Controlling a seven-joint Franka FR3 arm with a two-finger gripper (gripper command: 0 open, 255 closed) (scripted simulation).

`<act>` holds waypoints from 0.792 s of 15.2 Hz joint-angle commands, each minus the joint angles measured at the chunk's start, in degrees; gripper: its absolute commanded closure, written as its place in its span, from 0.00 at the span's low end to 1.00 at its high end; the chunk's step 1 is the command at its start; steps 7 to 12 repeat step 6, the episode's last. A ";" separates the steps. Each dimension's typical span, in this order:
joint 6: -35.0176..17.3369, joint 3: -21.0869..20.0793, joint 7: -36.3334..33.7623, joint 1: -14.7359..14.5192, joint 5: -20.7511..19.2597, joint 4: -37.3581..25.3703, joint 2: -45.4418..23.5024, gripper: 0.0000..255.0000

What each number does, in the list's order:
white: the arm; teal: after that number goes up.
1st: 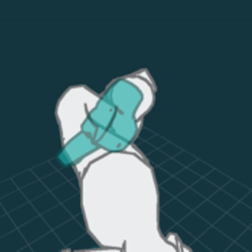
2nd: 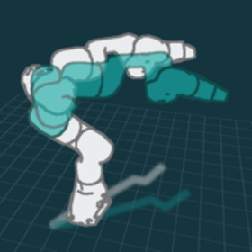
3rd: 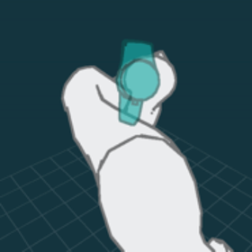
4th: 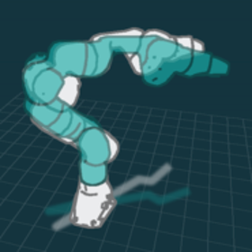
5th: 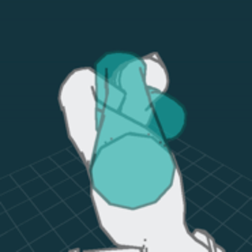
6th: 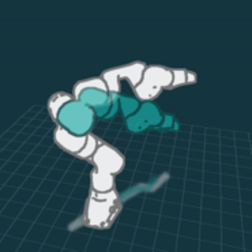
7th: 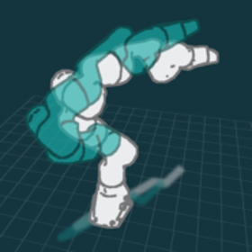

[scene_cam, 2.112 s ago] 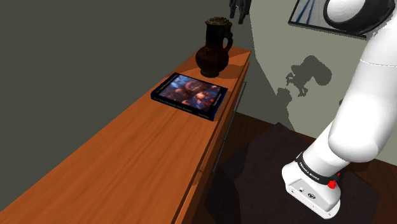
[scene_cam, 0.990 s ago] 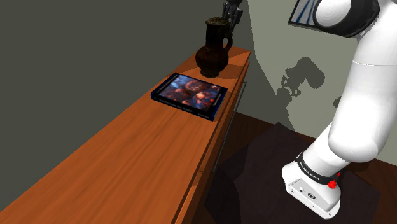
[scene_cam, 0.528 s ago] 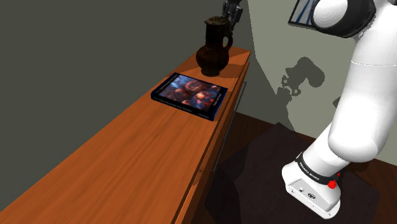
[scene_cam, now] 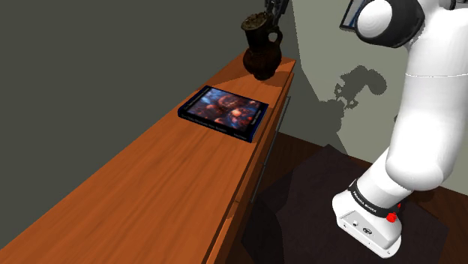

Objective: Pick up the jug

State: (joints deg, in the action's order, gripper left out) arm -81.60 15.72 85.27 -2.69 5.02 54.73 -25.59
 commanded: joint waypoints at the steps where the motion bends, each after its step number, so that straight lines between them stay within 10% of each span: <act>1: 2.60 -0.04 0.06 0.60 0.44 -4.40 -1.41 1.00; 4: 7.79 -0.25 0.08 2.13 1.47 -13.55 -5.35 1.00; 12: 8.15 -0.31 0.07 2.26 1.53 -14.23 -5.66 1.00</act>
